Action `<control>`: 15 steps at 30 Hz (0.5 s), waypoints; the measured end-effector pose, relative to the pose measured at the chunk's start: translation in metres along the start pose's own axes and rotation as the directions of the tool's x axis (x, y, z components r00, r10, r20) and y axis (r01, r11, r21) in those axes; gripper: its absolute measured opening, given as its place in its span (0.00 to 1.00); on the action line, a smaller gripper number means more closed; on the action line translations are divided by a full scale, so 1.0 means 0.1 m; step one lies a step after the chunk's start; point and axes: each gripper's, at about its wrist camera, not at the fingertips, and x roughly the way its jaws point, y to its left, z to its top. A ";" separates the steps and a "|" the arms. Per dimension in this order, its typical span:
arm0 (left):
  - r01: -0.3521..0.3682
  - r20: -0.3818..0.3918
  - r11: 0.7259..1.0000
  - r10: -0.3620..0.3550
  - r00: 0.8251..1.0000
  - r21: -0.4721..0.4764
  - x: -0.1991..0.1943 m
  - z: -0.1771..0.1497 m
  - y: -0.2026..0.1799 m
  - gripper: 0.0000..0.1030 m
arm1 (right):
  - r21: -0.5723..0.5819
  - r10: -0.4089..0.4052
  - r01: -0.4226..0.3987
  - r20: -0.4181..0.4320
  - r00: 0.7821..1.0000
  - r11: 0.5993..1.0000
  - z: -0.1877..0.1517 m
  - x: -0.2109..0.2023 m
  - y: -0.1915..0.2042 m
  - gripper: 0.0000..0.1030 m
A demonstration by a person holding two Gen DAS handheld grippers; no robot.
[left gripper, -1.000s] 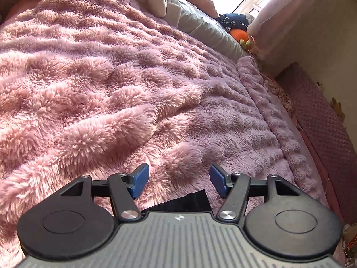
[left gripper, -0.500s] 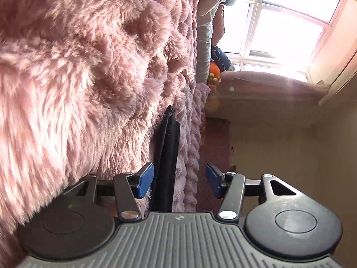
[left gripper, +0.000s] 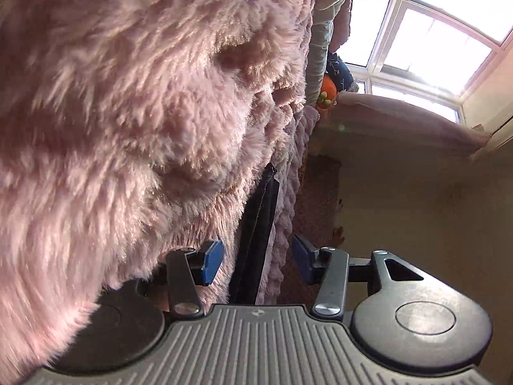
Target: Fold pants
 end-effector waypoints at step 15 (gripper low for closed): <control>0.130 -0.052 0.991 -0.128 0.990 0.037 0.22 0.32 -0.08 0.62 | 0.042 0.113 -0.113 0.012 0.994 0.993 0.63 1.18 -0.11 0.38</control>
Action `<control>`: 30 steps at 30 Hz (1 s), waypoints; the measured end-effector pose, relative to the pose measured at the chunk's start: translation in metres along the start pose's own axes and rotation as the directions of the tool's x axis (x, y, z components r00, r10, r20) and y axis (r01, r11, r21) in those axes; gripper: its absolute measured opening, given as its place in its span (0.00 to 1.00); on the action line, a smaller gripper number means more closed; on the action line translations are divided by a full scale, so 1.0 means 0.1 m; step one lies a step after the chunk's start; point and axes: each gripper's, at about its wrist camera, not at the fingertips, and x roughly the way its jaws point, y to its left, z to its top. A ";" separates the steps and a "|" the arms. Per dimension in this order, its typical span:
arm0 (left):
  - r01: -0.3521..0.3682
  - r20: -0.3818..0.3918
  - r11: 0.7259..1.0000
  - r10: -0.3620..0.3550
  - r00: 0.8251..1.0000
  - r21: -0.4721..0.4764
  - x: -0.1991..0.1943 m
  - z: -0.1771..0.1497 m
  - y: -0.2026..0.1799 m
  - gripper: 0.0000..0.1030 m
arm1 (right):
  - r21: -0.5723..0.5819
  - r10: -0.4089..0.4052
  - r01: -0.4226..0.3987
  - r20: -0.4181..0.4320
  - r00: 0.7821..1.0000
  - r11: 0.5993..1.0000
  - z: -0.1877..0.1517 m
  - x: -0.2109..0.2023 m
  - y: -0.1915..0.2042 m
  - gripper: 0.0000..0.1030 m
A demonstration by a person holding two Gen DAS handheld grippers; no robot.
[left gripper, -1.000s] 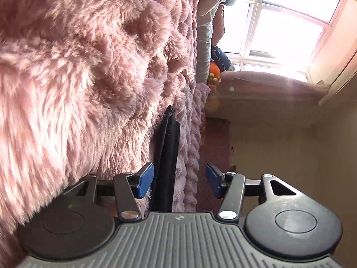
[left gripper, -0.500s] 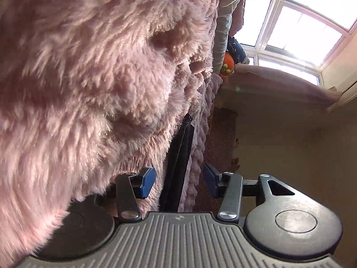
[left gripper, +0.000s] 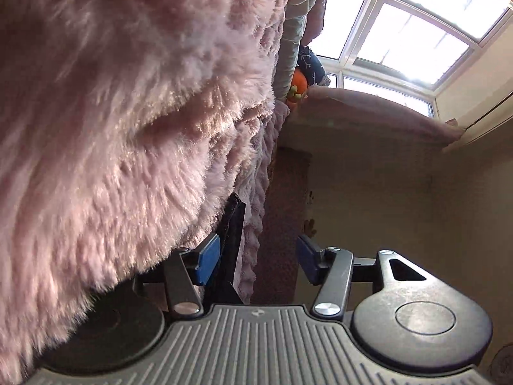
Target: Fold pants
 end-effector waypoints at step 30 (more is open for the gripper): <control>0.007 -0.045 0.982 0.002 0.999 0.186 -0.09 -0.14 -0.07 0.64 | 0.413 0.396 -0.444 0.202 0.896 0.795 -0.07 -0.06 -0.83 0.50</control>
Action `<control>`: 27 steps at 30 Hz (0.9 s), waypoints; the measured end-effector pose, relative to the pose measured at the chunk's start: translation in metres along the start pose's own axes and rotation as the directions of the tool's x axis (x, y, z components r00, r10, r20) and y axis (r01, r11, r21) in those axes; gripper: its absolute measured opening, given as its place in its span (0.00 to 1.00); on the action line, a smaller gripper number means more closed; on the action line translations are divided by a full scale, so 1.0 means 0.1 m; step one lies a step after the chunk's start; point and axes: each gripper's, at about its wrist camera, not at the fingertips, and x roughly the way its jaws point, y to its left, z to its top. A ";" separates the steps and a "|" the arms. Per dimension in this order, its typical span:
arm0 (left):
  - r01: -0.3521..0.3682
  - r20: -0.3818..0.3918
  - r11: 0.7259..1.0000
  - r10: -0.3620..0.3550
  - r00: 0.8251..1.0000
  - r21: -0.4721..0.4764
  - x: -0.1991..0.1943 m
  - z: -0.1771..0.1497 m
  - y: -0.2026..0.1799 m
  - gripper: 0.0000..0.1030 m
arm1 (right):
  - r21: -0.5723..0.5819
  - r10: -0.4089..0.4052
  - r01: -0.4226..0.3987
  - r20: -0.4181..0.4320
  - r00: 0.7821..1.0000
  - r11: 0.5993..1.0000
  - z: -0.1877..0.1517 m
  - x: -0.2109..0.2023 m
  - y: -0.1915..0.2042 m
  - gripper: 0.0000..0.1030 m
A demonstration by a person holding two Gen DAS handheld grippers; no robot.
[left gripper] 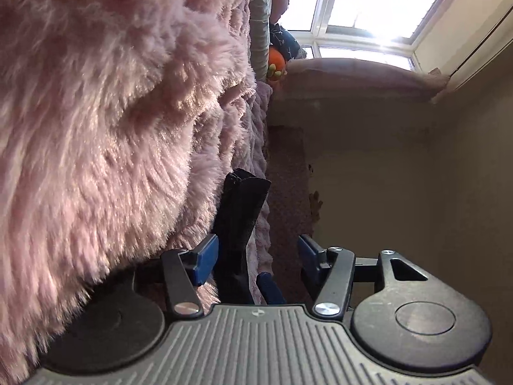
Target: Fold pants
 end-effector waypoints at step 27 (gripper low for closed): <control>-0.012 0.016 1.000 0.012 1.000 0.017 -0.03 -0.05 0.00 0.62 | -0.208 -0.228 0.228 0.024 0.973 0.951 0.26 0.11 -0.37 0.18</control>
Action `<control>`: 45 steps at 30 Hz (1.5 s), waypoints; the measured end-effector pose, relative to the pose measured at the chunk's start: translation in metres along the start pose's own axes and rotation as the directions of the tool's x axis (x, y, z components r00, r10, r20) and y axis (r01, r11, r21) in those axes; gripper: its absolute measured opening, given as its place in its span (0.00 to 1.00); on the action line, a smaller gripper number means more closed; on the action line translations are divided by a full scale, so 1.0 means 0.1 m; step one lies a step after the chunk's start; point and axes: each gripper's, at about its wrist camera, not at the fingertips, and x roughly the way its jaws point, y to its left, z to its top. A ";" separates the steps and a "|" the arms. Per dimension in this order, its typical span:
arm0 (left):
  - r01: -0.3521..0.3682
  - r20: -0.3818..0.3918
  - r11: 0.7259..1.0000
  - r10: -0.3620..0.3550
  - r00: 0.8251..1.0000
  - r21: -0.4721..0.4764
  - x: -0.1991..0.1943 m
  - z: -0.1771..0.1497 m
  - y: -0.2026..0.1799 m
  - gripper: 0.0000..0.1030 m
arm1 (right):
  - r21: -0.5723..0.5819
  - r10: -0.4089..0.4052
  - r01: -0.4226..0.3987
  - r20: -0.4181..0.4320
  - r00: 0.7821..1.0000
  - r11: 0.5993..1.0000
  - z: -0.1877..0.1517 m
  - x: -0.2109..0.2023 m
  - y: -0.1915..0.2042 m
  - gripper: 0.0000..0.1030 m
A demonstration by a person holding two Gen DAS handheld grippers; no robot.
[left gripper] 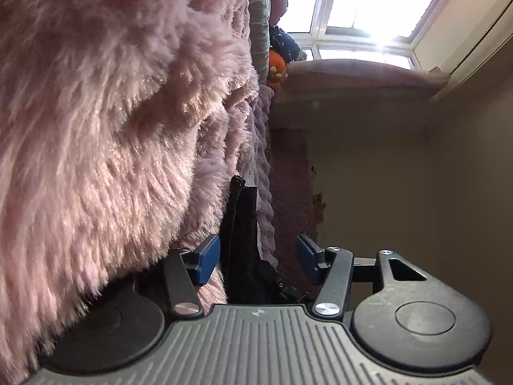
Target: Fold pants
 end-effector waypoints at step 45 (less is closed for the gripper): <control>0.101 0.014 0.989 -0.100 0.995 -0.111 -0.13 0.12 0.25 0.62 | -0.882 -0.460 0.463 0.375 0.805 0.091 -1.63 -0.27 1.72 0.08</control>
